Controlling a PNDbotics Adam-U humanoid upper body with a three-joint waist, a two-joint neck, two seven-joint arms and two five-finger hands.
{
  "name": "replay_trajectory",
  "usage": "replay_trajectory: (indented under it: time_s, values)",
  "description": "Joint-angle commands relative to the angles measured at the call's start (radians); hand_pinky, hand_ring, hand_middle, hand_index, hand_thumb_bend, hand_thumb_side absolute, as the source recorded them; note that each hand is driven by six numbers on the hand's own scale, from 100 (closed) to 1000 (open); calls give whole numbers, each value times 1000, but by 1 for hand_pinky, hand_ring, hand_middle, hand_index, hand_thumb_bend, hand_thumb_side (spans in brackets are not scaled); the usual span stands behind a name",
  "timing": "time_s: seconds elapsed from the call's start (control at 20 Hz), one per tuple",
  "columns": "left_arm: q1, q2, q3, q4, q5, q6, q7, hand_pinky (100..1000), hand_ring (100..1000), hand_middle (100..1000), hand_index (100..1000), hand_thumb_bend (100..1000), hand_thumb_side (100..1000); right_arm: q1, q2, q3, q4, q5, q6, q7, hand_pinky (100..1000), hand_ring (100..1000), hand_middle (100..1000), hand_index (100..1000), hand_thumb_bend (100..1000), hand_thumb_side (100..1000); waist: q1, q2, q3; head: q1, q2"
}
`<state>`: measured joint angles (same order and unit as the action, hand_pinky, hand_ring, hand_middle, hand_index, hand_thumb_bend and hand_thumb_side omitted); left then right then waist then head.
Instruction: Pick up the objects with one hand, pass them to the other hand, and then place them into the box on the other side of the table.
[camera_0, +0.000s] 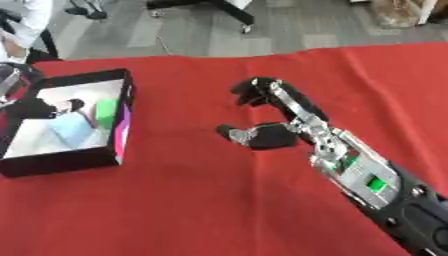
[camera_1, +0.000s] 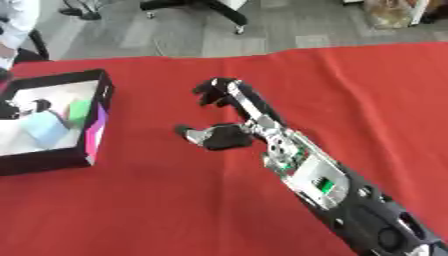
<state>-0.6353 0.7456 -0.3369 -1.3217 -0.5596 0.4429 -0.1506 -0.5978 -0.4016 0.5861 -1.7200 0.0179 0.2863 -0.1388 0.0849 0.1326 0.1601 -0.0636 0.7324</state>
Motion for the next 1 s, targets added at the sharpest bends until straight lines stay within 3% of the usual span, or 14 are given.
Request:
replay_trajectory:
  time_s: [0.05,0.15,0.35,0.4,0.45,0.55,0.65,0.8,0.9,1.0]
  values:
    - [-21,20,25,4,-13,11,10,854,797,744,847,687,606,-12,-10,-17,-22,-6,-2,-9,781,745,567,733,496,216,-8,-4,1,-4,-10]
    - [-19,17,31,-1,-3,16,22,847,787,733,837,660,608,-11,-10,-18,-22,-8,-3,-11,781,745,567,734,495,216,-9,-4,1,-7,-10]
    - [4,-1,72,-53,122,2,103,811,706,658,791,394,633,-7,-12,-30,-29,-8,-6,-22,781,746,569,735,487,216,-11,-5,3,-28,-7]
    - [16,-4,84,-70,179,-6,136,810,694,673,790,363,713,-6,-14,-34,-33,-8,-8,-26,781,747,570,736,484,217,-11,-5,2,-34,-7]
    - [34,-15,104,-95,250,-28,178,816,703,694,800,270,758,-4,-20,-44,-41,-7,-13,-34,784,750,571,740,450,236,-12,-5,2,-44,-7]
    - [83,-43,142,-143,426,-107,255,821,682,681,813,201,856,5,-38,-68,-58,-4,-20,-57,787,757,582,750,369,275,-14,-4,2,-62,-8]
    - [132,-71,179,-160,625,-187,320,825,660,660,815,225,887,11,-60,-96,-76,-23,-25,-86,793,763,593,761,324,311,-17,-4,2,-78,-8]
    - [195,-114,221,-179,841,-288,420,840,667,677,847,288,910,24,-105,-148,-106,-51,-25,-126,801,779,609,775,373,284,-19,-5,0,-92,-12]
    - [232,-144,241,-200,935,-350,461,831,667,675,845,339,816,43,-134,-191,-122,-64,-5,-145,801,788,623,779,462,217,-20,-4,-2,-94,-17]
    - [273,-184,265,-230,996,-403,495,820,664,673,838,366,766,68,-153,-244,-135,-94,19,-172,800,798,639,783,469,213,-21,-3,-4,-95,-21]
